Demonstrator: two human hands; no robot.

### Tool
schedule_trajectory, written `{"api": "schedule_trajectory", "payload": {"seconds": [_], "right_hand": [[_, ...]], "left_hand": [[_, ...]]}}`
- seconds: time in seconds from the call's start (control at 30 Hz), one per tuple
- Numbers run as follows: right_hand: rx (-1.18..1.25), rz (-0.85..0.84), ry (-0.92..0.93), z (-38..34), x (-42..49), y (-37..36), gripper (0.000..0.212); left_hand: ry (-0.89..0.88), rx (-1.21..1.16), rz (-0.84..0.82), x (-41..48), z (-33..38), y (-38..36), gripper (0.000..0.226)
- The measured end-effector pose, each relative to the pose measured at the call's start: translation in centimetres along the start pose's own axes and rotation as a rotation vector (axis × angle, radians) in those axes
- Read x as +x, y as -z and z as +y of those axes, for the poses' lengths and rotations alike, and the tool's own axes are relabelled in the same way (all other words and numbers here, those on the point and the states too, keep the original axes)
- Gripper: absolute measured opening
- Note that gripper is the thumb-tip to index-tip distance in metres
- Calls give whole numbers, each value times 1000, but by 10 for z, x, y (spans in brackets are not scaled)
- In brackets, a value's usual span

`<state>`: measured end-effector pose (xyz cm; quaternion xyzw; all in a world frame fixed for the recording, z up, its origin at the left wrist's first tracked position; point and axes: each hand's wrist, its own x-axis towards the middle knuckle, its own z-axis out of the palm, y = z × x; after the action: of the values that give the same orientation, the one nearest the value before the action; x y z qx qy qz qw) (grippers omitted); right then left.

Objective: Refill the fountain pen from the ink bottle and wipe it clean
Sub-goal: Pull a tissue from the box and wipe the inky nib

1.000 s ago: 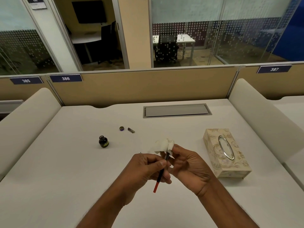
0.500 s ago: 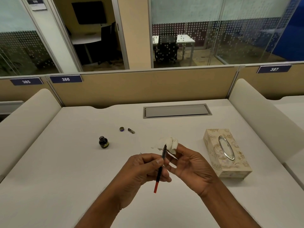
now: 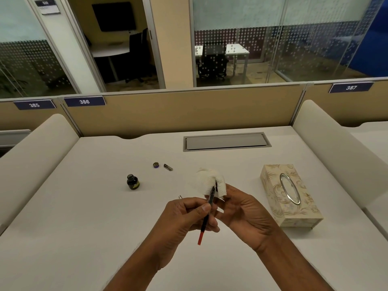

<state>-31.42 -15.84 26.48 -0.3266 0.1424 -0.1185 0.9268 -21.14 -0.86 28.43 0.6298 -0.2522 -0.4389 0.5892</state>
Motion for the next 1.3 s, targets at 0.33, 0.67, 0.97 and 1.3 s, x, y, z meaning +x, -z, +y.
{"api": "schedule_trajectory", "payload": {"seconds": [0.33, 0.67, 0.97, 1.3], "right_hand": [[46, -19, 9, 0, 6, 3, 42], [166, -112, -36, 0, 9, 4, 39], [162, -168, -44, 0, 8, 9, 40], [11, -160, -50, 0, 10, 13, 44]], "left_hand": [[-33, -19, 24, -1, 3, 4, 28], [-31, -14, 31, -1, 5, 1, 27], [1, -34, 10, 3, 4, -7, 29], [12, -31, -2, 9, 1, -11, 30]]}}
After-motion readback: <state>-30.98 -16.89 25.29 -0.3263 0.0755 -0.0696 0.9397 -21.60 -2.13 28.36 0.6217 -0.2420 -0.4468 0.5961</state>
